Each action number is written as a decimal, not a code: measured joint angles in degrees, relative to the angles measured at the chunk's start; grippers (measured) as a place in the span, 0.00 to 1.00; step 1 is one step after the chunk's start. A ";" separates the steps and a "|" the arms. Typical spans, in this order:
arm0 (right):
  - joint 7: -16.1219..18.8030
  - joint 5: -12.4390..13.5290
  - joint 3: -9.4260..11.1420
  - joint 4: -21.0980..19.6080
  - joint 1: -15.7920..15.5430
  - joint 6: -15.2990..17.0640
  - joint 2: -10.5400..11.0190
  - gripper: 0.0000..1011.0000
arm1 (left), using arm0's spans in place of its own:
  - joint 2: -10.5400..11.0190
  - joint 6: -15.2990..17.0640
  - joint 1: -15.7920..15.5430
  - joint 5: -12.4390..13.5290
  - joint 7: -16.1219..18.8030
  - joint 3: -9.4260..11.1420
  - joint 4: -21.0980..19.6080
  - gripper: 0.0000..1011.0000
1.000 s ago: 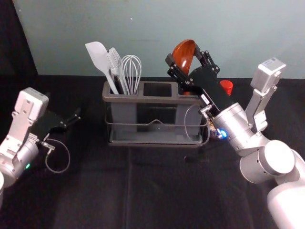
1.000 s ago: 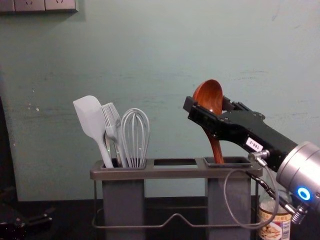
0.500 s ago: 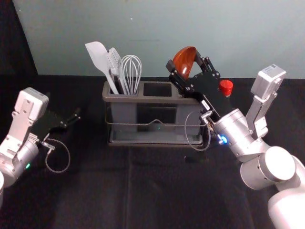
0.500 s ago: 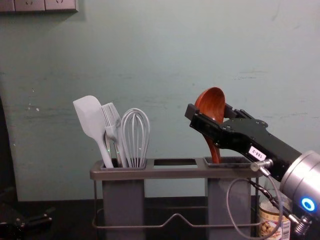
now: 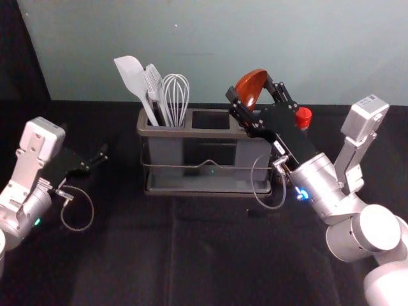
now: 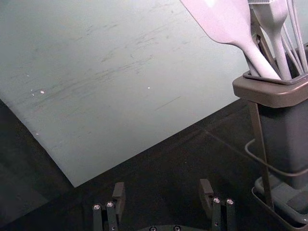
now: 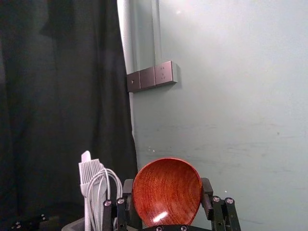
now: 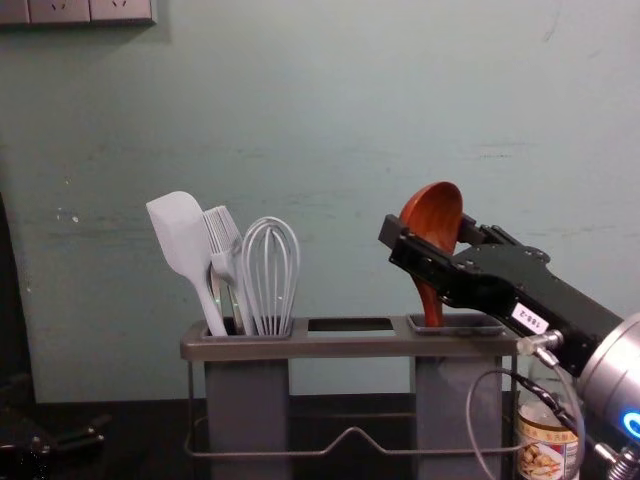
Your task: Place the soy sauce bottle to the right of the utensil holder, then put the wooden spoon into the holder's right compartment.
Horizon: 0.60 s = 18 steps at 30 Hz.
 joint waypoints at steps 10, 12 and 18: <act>-0.39 -0.16 0.67 -1.73 -1.28 -0.12 0.71 0.83 | 0.00 0.00 0.00 0.00 0.00 0.00 0.00 0.99; -0.38 -0.10 0.73 -1.84 -1.42 -0.11 0.75 0.83 | 0.00 0.00 0.00 0.00 0.00 0.00 0.00 0.99; -0.36 0.03 0.89 -1.99 -1.67 -0.10 0.82 0.83 | 0.00 0.00 0.00 0.00 0.00 0.00 0.00 0.99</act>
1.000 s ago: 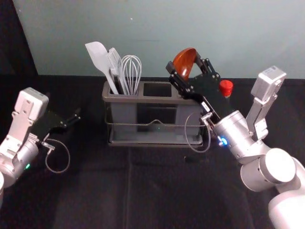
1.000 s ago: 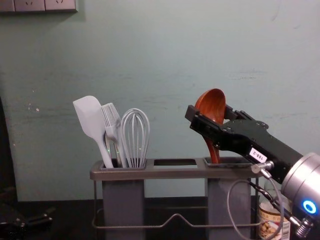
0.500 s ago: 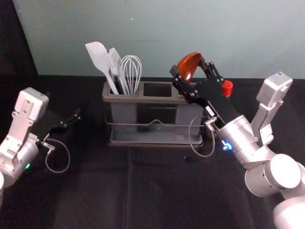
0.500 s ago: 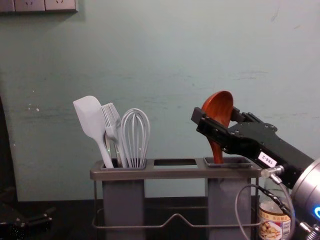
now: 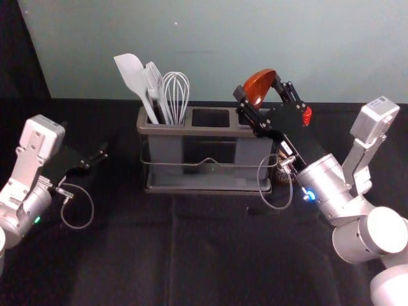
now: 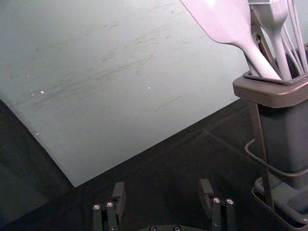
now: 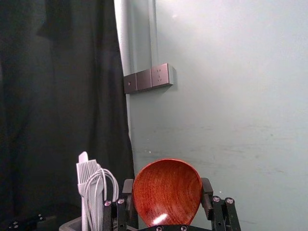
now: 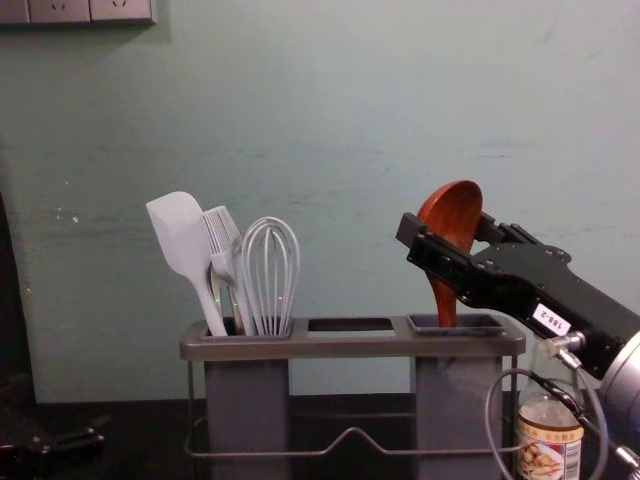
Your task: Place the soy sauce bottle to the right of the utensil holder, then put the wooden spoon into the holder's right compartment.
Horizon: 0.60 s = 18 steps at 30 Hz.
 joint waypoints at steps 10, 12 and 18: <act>-0.11 -0.06 0.26 -0.47 -0.31 -0.03 0.01 0.99 | 0.00 0.00 0.00 0.00 0.00 0.00 0.00 0.99; -0.15 -0.06 0.35 -0.66 -0.37 -0.05 0.04 0.99 | 0.00 0.00 0.00 0.00 0.00 0.00 0.00 0.99; -0.55 -0.09 0.76 -2.27 -1.20 -0.13 0.30 0.99 | 0.00 0.00 0.00 0.00 0.00 0.00 0.00 0.99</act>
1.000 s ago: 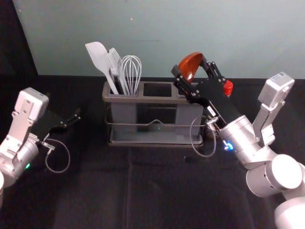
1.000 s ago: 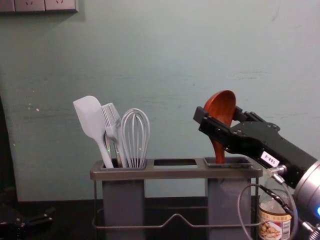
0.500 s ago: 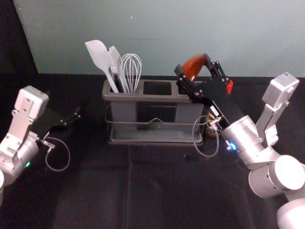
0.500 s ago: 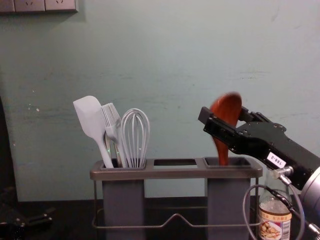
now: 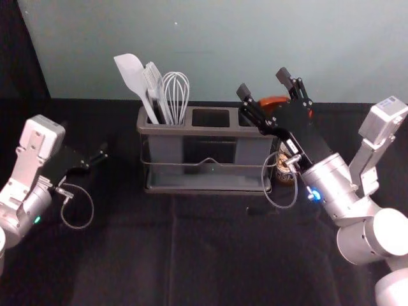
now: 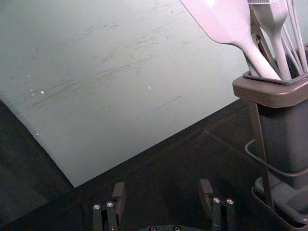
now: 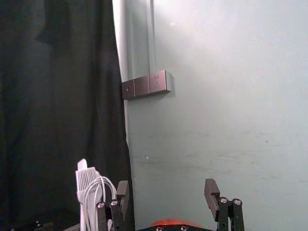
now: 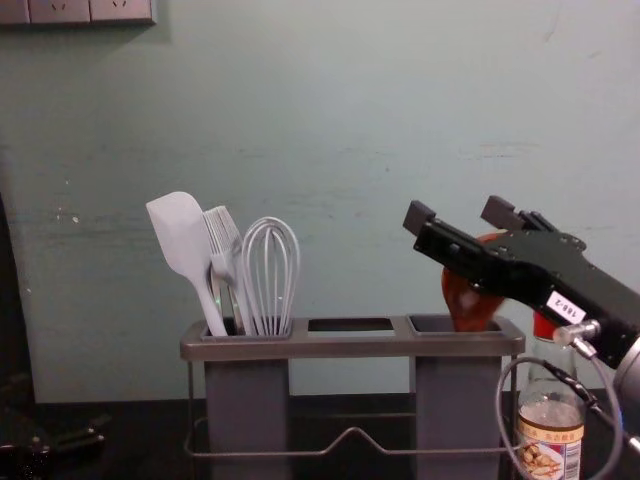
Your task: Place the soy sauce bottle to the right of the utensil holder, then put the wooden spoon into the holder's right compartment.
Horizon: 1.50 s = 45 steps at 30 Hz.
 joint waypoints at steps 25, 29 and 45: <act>-8.84 -9.08 5.29 -21.05 -14.97 4.76 5.45 0.99 | 0.00 0.00 0.00 0.00 0.00 0.00 0.00 0.99; -12.05 -13.65 6.48 -25.02 -18.93 10.00 6.54 0.99 | 0.00 0.00 0.00 0.00 0.00 0.00 0.00 0.99; -15.25 -20.10 8.39 -27.71 -25.25 25.34 7.47 0.99 | 0.00 0.00 0.00 0.00 0.00 0.00 0.00 0.99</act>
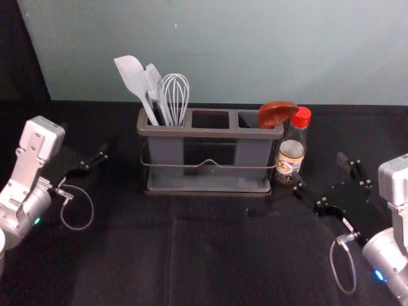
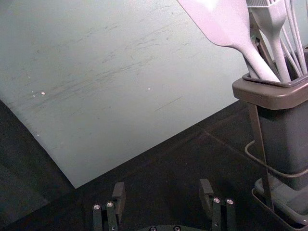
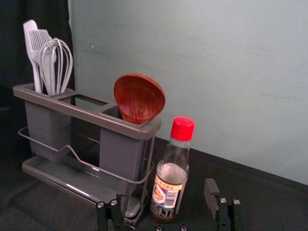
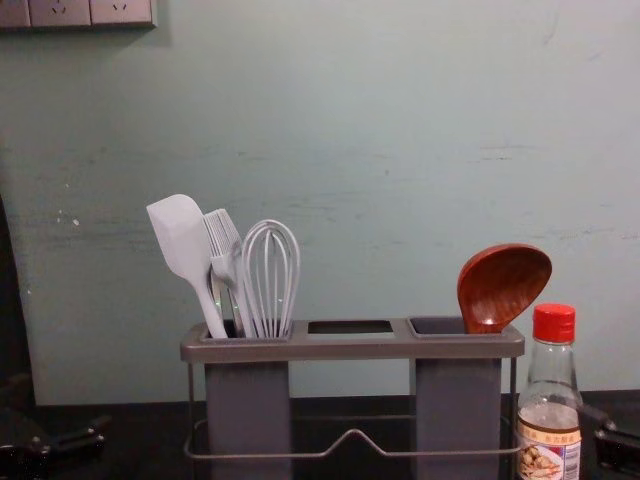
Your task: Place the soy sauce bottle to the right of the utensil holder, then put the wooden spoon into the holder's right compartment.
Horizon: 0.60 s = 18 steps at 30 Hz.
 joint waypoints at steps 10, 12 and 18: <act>-0.04 -0.16 0.18 0.10 -0.26 0.26 -0.06 0.99 | 0.00 0.00 0.00 0.00 0.00 0.00 0.00 0.99; -0.05 -0.18 0.18 0.07 -0.27 0.33 -0.05 0.99 | 0.00 0.00 0.00 0.00 0.00 0.00 0.00 0.99; -0.07 -0.21 0.16 0.05 -0.27 0.36 -0.08 0.99 | 0.00 0.00 0.00 0.00 0.00 0.00 0.00 0.99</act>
